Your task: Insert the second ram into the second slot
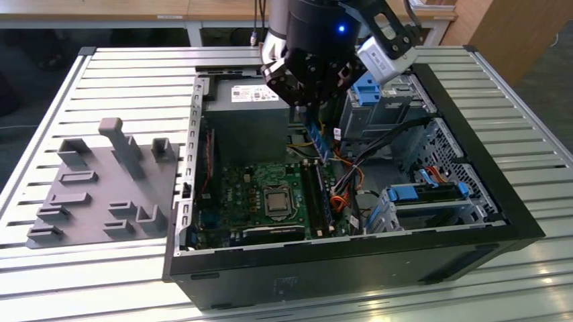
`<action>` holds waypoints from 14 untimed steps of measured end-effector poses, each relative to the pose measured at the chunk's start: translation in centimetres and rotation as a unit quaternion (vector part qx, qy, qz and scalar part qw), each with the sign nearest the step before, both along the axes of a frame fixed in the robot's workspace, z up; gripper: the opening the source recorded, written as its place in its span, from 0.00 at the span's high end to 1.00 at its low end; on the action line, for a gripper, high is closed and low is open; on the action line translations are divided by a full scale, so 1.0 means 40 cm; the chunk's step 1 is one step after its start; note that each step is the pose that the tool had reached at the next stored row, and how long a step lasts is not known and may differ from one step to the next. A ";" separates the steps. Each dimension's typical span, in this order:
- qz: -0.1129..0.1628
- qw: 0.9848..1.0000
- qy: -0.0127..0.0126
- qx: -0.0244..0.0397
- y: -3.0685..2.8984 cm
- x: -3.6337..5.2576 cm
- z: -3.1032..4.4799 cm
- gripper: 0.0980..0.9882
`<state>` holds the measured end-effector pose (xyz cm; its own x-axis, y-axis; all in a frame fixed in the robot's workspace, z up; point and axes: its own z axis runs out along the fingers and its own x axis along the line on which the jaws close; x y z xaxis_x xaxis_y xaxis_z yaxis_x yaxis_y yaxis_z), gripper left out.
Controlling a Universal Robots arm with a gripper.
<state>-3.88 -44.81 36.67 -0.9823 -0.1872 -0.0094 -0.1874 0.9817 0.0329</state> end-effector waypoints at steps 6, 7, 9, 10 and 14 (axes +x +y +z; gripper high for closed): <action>-0.009 1.000 0.000 0.000 0.000 0.000 -0.004 0.96; -0.016 1.000 0.000 0.000 0.000 0.000 -0.006 0.96; -0.034 0.999 0.000 0.000 0.000 0.000 -0.008 0.96; -0.039 0.999 0.000 -0.001 0.000 0.000 -0.008 0.96; -0.047 0.999 0.000 -0.002 0.000 0.000 -0.009 0.96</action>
